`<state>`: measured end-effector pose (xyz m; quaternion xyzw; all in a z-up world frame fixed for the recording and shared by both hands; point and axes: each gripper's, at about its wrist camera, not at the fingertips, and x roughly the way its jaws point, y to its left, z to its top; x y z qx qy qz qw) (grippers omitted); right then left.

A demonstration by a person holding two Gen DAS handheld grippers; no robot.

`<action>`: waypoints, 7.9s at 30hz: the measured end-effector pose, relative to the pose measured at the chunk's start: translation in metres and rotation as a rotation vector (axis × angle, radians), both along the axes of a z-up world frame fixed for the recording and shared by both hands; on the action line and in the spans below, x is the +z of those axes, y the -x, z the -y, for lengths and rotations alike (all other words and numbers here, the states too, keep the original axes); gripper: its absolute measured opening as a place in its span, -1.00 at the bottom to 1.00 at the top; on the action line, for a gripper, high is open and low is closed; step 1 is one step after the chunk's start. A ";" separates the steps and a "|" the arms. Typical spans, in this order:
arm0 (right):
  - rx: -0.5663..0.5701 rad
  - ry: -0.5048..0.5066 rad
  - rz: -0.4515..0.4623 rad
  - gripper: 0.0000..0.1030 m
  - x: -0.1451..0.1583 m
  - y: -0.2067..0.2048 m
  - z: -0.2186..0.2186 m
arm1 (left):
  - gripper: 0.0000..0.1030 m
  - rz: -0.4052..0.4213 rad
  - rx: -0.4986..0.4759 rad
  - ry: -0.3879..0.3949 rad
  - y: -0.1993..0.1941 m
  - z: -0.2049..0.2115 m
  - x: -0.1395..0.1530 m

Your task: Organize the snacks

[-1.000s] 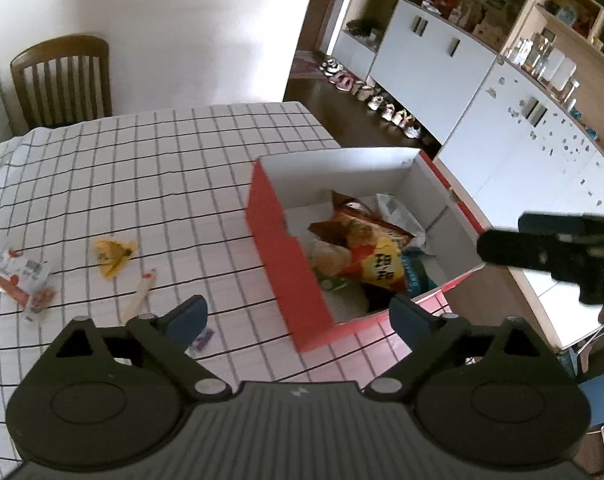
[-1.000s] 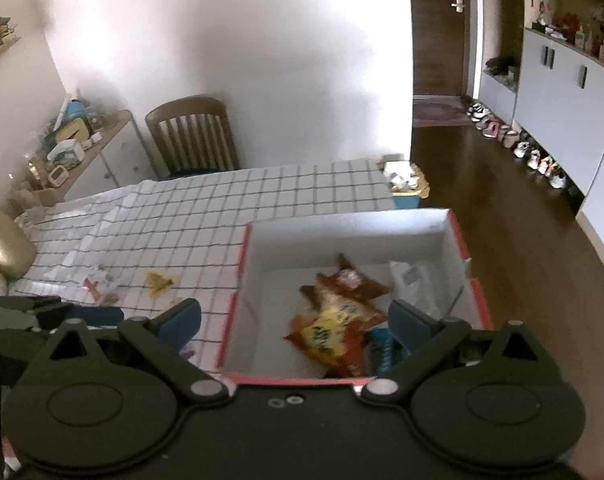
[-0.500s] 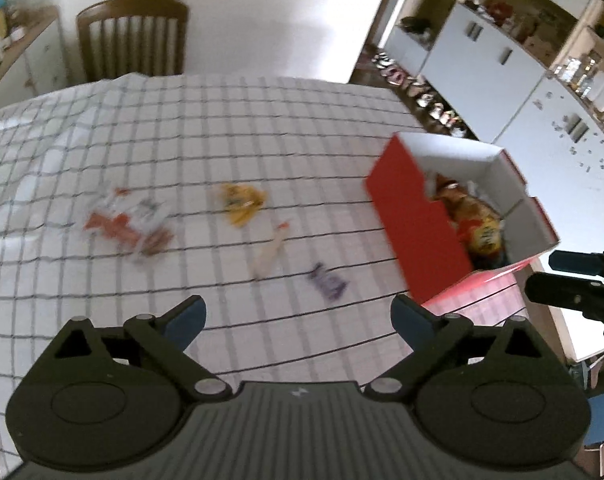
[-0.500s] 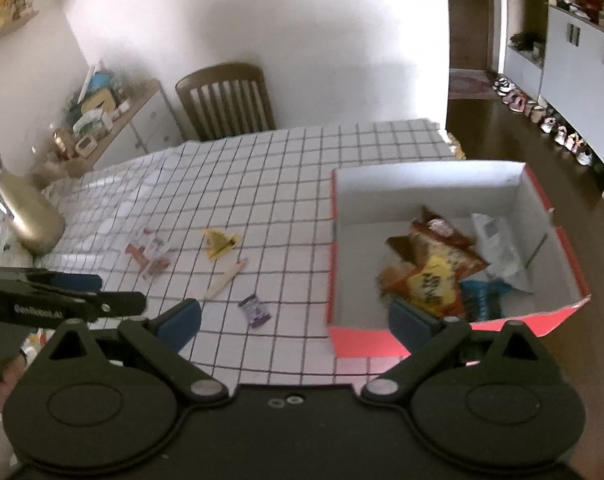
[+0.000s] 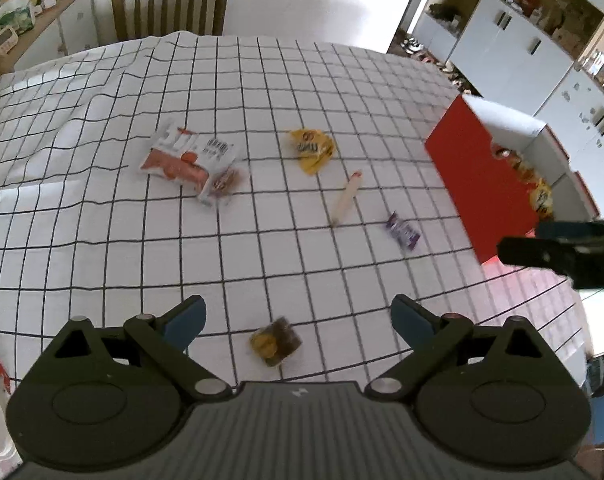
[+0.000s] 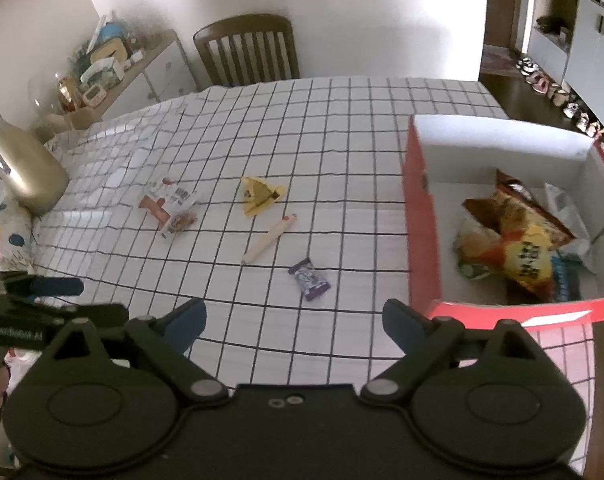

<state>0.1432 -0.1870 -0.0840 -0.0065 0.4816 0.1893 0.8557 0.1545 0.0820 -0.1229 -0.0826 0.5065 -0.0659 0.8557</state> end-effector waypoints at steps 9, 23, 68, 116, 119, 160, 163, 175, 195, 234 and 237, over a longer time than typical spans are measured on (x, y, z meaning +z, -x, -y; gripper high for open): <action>0.055 0.110 -0.044 0.47 -0.044 -0.026 -0.029 | 0.93 -0.080 0.099 0.035 -0.004 -0.006 -0.027; 0.170 0.184 -0.097 -0.03 -0.092 -0.068 -0.047 | 0.91 -0.185 0.269 0.105 -0.007 -0.006 -0.062; 0.146 0.087 -0.049 -0.68 -0.064 -0.039 -0.023 | -0.34 -0.192 0.317 0.157 -0.007 0.017 -0.051; -0.264 0.088 0.169 -0.67 0.025 -0.039 0.196 | -0.34 0.017 -0.160 0.023 -0.138 0.252 0.051; -0.275 0.099 0.152 -0.67 0.017 -0.049 0.207 | -0.34 0.004 -0.155 0.005 -0.155 0.264 0.043; -0.177 0.100 0.010 -0.15 -0.018 -0.078 0.239 | -0.02 -0.010 -0.120 -0.064 -0.164 0.290 0.014; -0.174 0.089 0.024 -0.08 -0.011 -0.075 0.238 | -0.01 0.011 -0.125 -0.062 -0.154 0.288 0.023; -0.141 0.059 0.101 0.26 0.021 -0.054 0.231 | 0.31 0.083 -0.112 -0.037 -0.119 0.276 0.057; -0.088 -0.005 0.171 0.87 0.049 -0.030 0.208 | 0.69 0.126 -0.062 0.006 -0.059 0.233 0.084; 0.001 0.049 0.044 0.89 0.007 -0.030 -0.033 | 0.73 0.016 0.371 0.032 -0.116 -0.081 0.020; -0.010 0.063 0.026 0.86 -0.004 -0.039 -0.050 | 0.73 -0.013 0.398 0.012 -0.130 -0.087 0.006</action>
